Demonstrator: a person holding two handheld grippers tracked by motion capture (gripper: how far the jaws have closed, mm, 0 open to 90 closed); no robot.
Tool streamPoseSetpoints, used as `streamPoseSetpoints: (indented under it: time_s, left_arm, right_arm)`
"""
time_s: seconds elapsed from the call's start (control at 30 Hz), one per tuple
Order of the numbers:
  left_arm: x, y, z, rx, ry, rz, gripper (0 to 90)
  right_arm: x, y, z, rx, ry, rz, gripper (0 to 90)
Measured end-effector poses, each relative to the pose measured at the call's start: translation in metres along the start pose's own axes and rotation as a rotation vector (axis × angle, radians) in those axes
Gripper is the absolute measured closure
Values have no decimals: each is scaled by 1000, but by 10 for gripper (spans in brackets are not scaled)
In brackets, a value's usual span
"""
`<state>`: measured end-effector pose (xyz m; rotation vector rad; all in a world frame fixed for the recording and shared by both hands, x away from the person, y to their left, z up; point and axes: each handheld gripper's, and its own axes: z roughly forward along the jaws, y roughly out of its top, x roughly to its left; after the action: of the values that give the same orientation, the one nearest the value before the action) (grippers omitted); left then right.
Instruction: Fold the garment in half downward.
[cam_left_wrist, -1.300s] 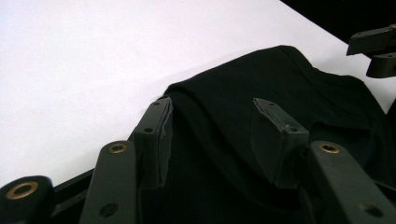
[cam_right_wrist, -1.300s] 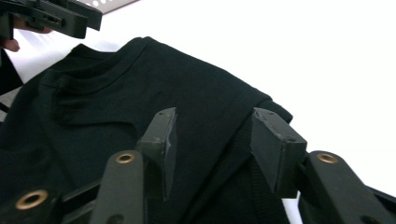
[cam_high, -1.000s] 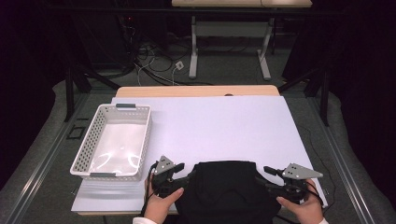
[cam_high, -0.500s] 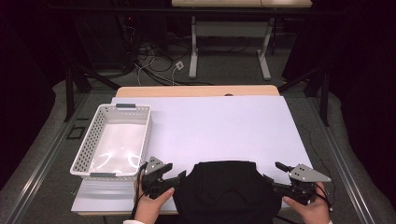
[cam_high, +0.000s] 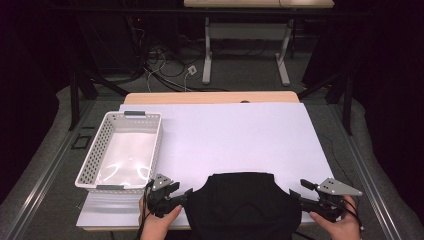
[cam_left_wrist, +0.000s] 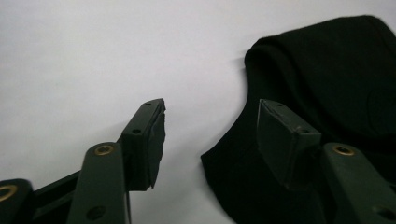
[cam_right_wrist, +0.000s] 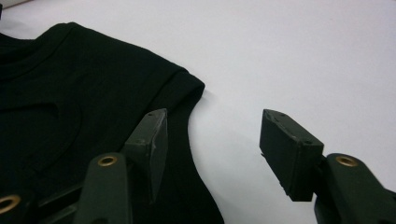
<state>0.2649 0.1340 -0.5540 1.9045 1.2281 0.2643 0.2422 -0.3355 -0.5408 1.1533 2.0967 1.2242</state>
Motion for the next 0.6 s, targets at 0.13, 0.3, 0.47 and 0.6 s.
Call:
streamPoseSetpoints:
  time_s: [0.13,0.3,0.47,0.6]
  left_arm:
    - [1,-2,4,45,3,-16,525]
    - [-2,-3,6,88,-24,-23,630]
    - [-4,-3,7,108,-34,-12,740]
    - [-4,-2,6,119,-21,-21,820]
  right_arm:
    - [-4,-5,3,28,2,12,450]
    - [-10,-9,5,61,-3,27,490]
    - [-11,-11,6,86,1,30,511]
    - [-9,-12,7,114,14,31,521]
